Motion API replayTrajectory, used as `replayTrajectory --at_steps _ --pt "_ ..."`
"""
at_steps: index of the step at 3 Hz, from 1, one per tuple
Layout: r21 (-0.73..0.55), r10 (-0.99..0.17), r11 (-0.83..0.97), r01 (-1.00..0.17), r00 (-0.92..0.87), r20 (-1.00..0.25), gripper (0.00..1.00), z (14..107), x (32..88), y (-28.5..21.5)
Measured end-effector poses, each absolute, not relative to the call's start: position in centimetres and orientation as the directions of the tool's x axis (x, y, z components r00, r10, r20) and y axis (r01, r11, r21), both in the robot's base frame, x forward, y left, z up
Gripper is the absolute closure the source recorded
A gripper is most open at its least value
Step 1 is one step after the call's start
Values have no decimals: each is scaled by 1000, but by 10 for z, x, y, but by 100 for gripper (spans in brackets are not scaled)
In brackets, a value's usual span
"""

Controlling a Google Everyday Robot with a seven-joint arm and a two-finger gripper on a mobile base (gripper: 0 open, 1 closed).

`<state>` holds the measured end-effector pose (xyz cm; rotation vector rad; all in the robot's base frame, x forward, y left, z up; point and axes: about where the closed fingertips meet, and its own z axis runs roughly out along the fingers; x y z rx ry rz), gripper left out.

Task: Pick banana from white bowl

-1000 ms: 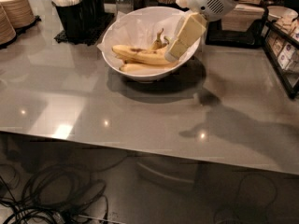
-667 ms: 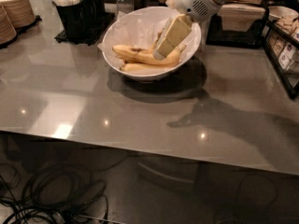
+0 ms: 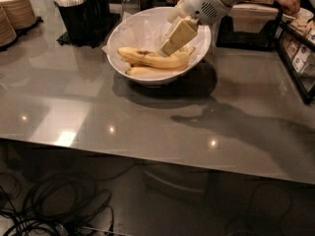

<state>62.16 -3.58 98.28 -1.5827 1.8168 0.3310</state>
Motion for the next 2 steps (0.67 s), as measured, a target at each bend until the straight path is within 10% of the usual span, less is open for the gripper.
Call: replayTrajectory --at_steps 2 --pt "-201 -750 127 -971 38 -660 20 954 641 19"
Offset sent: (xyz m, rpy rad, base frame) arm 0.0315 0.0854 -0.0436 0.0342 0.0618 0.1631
